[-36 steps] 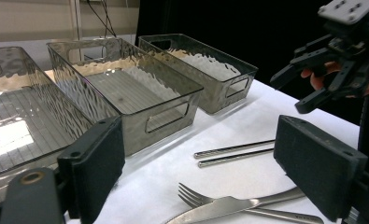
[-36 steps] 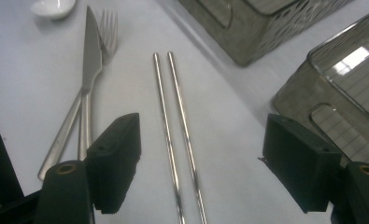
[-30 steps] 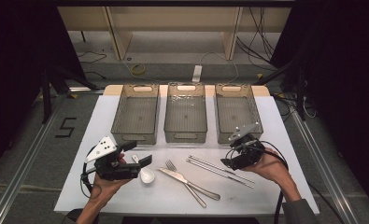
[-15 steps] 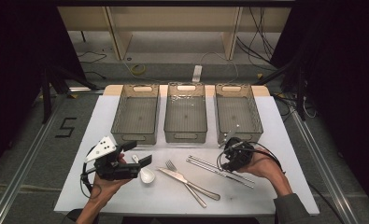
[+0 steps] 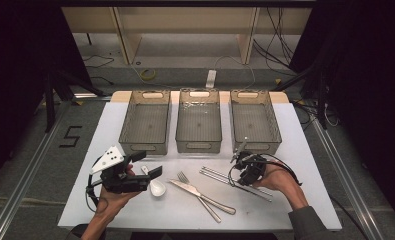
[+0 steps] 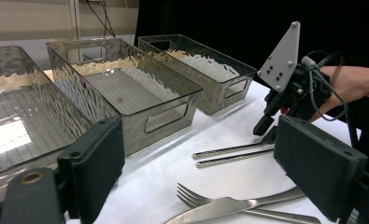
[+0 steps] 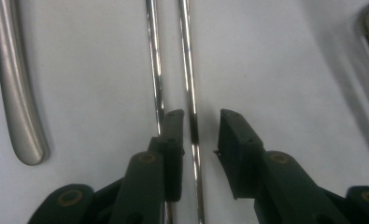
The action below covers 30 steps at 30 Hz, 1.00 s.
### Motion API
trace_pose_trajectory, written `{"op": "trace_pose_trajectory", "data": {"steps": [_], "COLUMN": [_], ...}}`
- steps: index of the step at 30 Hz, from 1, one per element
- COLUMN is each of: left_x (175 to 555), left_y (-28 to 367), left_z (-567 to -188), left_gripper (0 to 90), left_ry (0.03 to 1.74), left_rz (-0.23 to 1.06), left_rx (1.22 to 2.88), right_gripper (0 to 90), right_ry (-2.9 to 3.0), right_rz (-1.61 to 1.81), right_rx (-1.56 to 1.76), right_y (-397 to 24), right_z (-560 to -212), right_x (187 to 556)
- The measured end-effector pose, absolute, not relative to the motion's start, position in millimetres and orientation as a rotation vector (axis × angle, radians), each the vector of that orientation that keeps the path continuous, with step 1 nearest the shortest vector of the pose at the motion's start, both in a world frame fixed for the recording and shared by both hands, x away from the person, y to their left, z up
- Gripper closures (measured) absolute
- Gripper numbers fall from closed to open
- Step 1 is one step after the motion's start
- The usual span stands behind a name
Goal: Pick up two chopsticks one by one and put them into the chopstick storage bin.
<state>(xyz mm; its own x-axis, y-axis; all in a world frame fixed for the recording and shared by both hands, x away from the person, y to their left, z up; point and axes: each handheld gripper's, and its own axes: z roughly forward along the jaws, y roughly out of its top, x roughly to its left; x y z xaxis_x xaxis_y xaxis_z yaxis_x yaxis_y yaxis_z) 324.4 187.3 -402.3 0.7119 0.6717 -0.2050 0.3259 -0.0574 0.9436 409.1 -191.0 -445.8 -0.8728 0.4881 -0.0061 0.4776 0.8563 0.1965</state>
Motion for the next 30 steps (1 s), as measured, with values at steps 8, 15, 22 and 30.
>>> {"op": "trace_pose_trajectory", "data": {"steps": [8,15,22,30], "left_x": [324.6,325.0,324.7,326.1], "left_y": [187.2,186.9,185.7,184.3], "left_z": [-402.4,-402.7,-402.7,-403.3], "left_gripper": [15.8,15.8,15.8,15.8], "left_ry": [0.814,0.816,0.815,0.812], "left_rz": [0.338,0.333,0.331,0.319], "left_rx": [1.657,1.656,1.660,1.678], "right_gripper": [79.6,82.6,84.9,86.6], "right_ry": [3.005,3.000,3.009,3.016], "right_rz": [0.287,0.269,0.238,0.219], "right_rx": [0.800,0.799,0.777,0.711], "right_y": [-194.1,-192.1,-188.2,-186.7], "right_z": [-453.9,-454.6,-454.7,-454.0], "right_x": [413.2,413.4,413.5,412.2]}}
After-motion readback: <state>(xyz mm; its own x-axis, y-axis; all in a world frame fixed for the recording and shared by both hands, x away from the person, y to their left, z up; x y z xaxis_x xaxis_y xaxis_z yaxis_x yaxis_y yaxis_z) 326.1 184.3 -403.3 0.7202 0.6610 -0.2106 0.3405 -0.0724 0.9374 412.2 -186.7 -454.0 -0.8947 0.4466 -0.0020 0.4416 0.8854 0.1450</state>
